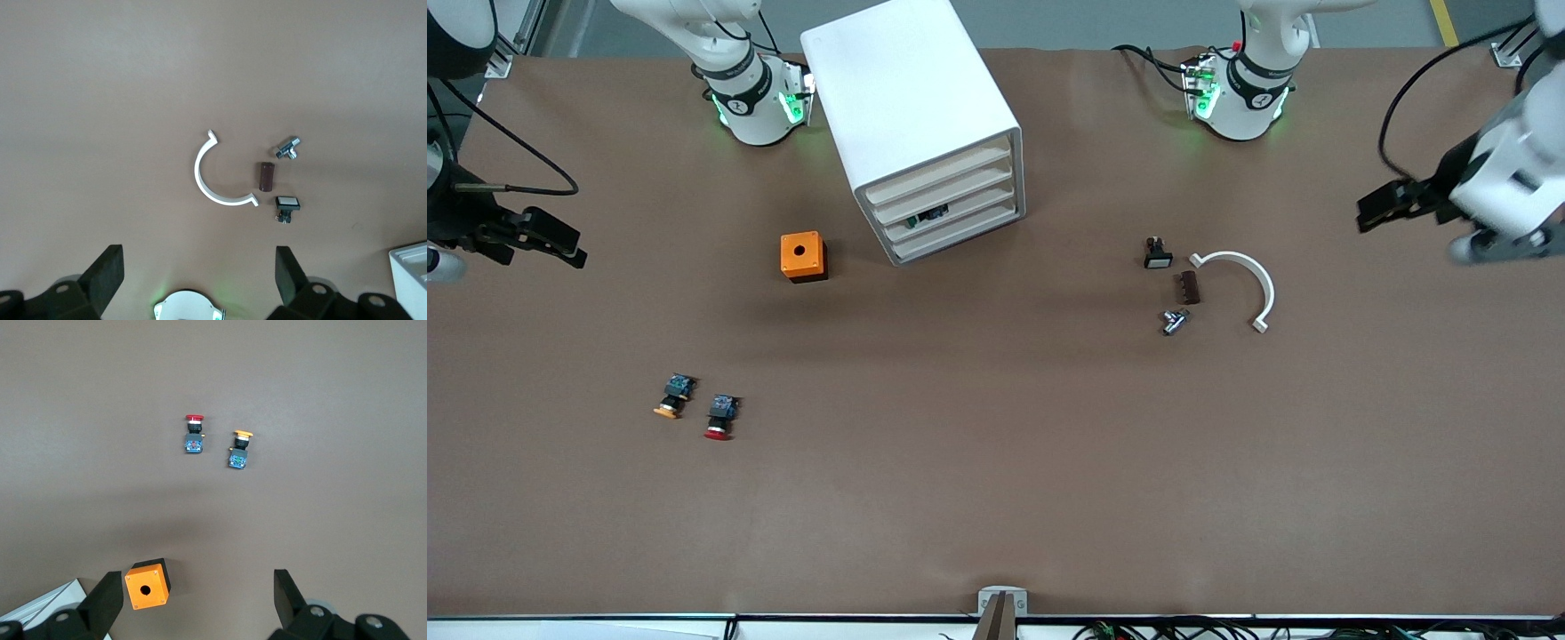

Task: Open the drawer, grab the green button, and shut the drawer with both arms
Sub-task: 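Move the left gripper from rest toward the white drawer cabinet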

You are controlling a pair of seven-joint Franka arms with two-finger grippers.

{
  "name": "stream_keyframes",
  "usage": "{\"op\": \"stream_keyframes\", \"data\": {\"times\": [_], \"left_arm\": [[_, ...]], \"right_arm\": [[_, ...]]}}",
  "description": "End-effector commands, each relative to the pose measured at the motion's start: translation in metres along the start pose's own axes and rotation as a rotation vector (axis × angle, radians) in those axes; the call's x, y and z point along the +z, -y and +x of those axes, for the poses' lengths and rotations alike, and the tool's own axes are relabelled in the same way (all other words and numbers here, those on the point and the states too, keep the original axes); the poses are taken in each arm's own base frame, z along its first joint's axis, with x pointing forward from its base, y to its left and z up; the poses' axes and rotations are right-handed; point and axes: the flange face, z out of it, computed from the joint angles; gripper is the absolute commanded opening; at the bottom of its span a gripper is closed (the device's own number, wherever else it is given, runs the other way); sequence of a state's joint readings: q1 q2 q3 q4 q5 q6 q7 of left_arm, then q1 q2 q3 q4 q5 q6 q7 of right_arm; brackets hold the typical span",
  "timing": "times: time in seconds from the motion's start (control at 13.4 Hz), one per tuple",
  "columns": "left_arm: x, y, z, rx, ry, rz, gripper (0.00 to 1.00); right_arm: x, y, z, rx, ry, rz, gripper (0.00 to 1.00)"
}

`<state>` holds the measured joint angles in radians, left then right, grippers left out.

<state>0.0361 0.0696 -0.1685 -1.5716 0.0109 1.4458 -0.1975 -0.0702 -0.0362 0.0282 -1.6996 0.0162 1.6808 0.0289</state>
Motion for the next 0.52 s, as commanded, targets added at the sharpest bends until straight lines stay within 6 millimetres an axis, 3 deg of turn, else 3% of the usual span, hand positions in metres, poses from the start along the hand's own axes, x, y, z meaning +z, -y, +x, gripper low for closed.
{"op": "stream_keyframes", "data": {"times": [0.0,0.22,0.45], "left_arm": [[0.058,-0.031,0.038,0.016,0.127,-0.023,1.0],[0.113,-0.077,0.057,-0.116,0.23,-0.015,1.0],[0.152,-0.138,0.06,-0.335,0.28,0.062,1.0]], "right_arm": [[-0.002,0.0,-0.007,0.013,-0.009,-0.017,1.0],[-0.002,0.0,-0.006,0.012,-0.012,-0.017,1.0],[-0.002,0.001,-0.004,0.01,-0.017,-0.013,1.0]]}}
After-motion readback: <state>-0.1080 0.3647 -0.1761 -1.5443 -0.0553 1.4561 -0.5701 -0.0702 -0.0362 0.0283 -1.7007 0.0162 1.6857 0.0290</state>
